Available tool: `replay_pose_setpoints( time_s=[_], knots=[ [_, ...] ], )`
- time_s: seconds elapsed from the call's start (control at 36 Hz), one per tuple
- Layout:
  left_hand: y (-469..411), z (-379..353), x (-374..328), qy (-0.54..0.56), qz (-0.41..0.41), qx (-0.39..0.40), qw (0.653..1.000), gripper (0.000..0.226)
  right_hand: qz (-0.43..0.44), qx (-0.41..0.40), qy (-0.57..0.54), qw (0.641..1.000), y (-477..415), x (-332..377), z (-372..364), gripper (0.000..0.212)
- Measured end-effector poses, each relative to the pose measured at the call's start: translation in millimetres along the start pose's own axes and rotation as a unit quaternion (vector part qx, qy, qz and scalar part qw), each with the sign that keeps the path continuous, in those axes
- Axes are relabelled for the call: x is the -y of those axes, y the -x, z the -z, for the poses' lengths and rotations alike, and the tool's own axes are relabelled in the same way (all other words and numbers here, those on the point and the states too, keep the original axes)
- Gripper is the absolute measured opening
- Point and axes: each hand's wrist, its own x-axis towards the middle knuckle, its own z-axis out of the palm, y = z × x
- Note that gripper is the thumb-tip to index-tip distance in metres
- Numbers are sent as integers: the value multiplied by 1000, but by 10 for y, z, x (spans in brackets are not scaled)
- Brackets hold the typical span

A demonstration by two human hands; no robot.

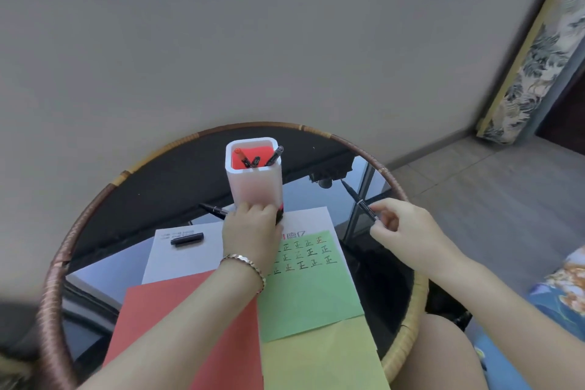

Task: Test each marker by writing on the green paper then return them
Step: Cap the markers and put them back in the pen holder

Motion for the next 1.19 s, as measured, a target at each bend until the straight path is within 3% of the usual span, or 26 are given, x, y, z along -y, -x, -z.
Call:
replay_pose_setpoints(
  time_s=[0.08, 0.19, 0.31, 0.36, 0.47, 0.69, 0.81, 1.03, 1.19],
  knots=[
    [-17, -87, -10, -11, 5, -1, 1000, 34, -6, 6, -12, 1000, 69, -1, 10, 31],
    [-14, -40, -64, 29, 32, 13, 999, 10, -9, 1, -16, 1000, 111, 7, 3, 29],
    [49, 77, -70, 158, 54, -11, 986, 22, -15, 13, -51, 998, 153, 48, -13, 25],
    [82, 207, -98, 304, 107, 9, 947, 20, -16, 20, -63, 998, 171, 91, -18, 25],
    [192, 513, -112, 579, 224, 92, 779, 18, -10, 32, -59, 998, 179, 194, -25, 22],
    [433, 621, 135, 614, 241, 88, 747, 8, 39, 73, -93, 992, 255, 422, -111, 9],
    [519, 602, 190, 635, 267, 81, 720, 10, 97, 62, -114, 987, 331, 516, -168, 11],
    [587, 626, 224, 693, 291, 56, 657, 10, 115, 49, -133, 983, 366, 524, -206, 14],
    [586, 618, 187, 701, 291, 50, 650, 12, 120, 54, -120, 984, 381, 515, -211, 11]
  ],
)
